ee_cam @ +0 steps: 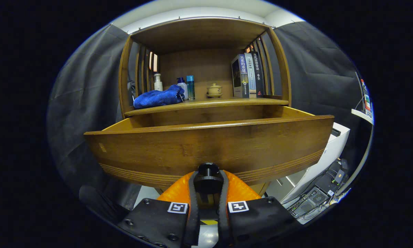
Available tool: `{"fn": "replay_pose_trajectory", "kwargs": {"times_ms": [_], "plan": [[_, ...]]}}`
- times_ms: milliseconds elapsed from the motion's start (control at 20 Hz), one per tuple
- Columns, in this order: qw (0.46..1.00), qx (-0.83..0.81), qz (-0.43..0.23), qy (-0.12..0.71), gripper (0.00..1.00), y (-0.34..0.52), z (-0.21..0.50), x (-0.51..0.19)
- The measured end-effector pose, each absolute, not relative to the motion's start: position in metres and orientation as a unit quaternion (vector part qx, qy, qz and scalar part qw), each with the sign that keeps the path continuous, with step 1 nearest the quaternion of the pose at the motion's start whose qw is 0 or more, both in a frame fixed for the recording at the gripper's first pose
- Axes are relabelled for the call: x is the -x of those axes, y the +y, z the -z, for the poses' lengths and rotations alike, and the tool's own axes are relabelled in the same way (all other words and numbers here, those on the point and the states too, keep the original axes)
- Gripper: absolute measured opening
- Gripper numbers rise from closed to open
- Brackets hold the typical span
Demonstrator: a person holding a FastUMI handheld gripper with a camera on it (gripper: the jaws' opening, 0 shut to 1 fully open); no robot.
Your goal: Pull open the drawer, take out the items inside it, and place them on the countertop above the cabinet.
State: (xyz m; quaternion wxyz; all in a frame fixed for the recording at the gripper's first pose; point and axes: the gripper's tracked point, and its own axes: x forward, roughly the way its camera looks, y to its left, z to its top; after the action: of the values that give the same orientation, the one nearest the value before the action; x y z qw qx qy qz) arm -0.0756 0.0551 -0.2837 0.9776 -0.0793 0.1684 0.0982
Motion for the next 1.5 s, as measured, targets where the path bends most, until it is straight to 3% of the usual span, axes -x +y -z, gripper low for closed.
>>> {"fn": "replay_pose_trajectory", "kwargs": {"times_ms": [800, 900, 1500], "plan": [[0.976, 0.079, -0.104, 0.177, 0.29, 0.047, 0.288, 0.114], [0.978, 0.073, -0.1, 0.169, 0.34, 0.048, 0.286, 0.114], [0.983, 0.031, -0.125, 0.135, 0.9, 0.067, 0.202, 0.121]]}}
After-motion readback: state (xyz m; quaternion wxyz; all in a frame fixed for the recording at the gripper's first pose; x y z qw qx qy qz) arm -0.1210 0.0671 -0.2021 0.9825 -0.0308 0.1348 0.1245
